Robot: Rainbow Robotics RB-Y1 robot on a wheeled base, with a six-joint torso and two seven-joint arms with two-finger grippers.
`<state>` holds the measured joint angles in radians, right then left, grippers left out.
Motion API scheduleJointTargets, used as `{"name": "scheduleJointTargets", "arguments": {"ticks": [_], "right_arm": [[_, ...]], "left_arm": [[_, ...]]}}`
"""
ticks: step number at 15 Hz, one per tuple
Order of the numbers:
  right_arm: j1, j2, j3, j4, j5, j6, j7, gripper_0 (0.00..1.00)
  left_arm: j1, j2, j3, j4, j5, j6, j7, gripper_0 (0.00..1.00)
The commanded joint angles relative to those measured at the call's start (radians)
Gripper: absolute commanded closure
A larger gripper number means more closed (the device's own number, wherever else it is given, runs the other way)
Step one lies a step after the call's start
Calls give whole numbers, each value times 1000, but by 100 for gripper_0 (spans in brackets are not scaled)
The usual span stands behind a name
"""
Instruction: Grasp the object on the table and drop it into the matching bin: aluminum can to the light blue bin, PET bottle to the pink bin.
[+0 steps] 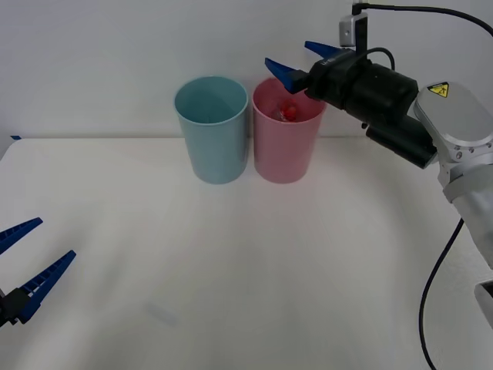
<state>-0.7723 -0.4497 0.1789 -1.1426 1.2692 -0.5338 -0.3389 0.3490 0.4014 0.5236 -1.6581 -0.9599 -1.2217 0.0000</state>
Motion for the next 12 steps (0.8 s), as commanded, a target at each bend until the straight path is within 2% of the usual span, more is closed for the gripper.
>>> {"name": "scheduleJointTargets", "arguments": {"ticks": [1, 8, 12], "right_arm": [[105, -26, -6, -149, -10, 14, -8, 0], [409, -112, -33, -490, -77, 8, 11, 0], [579, -129, -108, -622, -91, -74, 44, 0]], "left_arm": [[0, 0, 0, 0, 0, 0, 0, 0], [0, 0, 0, 0, 0, 0, 0, 0], [0, 0, 0, 0, 0, 0, 0, 0]]}}
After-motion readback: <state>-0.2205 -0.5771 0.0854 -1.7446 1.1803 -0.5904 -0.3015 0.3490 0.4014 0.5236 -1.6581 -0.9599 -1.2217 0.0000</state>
